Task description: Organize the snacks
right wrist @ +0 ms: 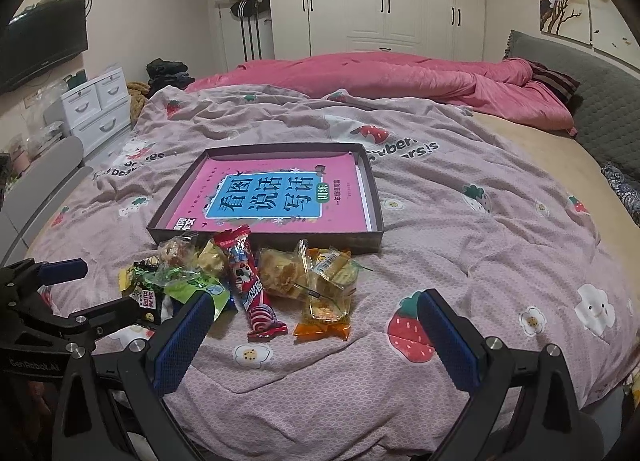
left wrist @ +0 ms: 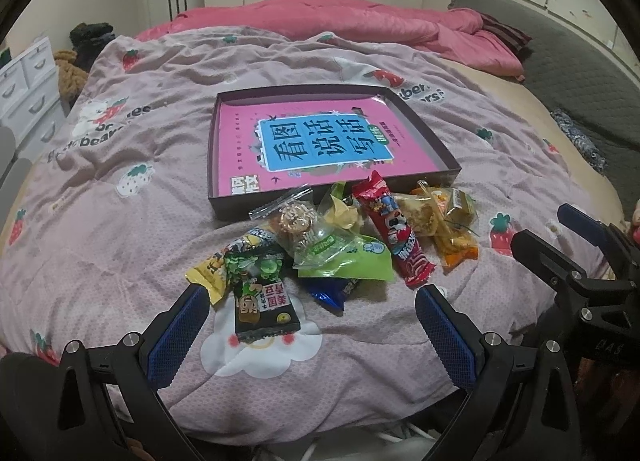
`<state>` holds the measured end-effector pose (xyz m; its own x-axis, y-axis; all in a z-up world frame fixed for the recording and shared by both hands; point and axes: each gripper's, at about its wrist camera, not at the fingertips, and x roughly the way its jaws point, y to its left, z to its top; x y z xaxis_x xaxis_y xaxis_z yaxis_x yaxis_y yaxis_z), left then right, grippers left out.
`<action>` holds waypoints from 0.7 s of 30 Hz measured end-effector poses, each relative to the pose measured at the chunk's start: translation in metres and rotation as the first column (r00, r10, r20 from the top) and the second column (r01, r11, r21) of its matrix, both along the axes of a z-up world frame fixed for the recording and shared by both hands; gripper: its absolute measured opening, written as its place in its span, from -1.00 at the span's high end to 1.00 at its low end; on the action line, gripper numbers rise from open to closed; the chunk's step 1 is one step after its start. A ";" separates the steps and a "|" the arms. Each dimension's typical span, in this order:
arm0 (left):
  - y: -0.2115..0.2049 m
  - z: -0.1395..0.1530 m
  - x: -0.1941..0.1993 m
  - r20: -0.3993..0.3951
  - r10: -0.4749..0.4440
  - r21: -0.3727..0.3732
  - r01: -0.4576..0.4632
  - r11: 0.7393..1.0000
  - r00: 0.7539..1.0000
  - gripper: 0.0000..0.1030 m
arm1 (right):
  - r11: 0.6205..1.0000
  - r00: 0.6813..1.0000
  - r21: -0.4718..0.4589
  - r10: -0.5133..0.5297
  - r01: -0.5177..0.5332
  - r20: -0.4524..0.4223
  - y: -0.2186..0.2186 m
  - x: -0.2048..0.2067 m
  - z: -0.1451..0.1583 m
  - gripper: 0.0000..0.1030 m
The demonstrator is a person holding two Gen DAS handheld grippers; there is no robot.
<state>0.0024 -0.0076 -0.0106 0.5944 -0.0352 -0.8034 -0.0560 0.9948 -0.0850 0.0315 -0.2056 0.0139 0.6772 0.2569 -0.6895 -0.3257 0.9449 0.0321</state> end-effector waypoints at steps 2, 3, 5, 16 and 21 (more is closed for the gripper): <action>0.000 0.000 0.000 0.002 0.000 -0.001 0.000 1.000 1.000 -0.99 | 1.000 1.000 0.000 0.000 0.000 0.000 0.000 0.000 0.000 -0.98; 0.000 0.000 0.000 0.002 -0.001 -0.001 0.001 1.000 1.000 -0.99 | 1.000 1.000 0.000 0.001 -0.001 0.000 0.000 0.000 0.000 -0.98; 0.000 -0.001 0.000 0.000 -0.003 0.000 0.003 1.000 1.000 -0.99 | 1.000 1.000 0.000 0.001 -0.001 0.001 0.000 0.000 0.000 -0.98; -0.003 -0.001 0.000 0.001 -0.006 0.006 0.006 1.000 1.000 -0.99 | 1.000 1.000 0.005 -0.003 0.003 0.000 0.001 0.000 0.001 -0.98; -0.002 -0.001 0.001 -0.007 -0.002 0.004 0.002 1.000 1.000 -0.99 | 1.000 1.000 0.009 -0.002 0.002 -0.001 0.001 0.000 0.000 -0.98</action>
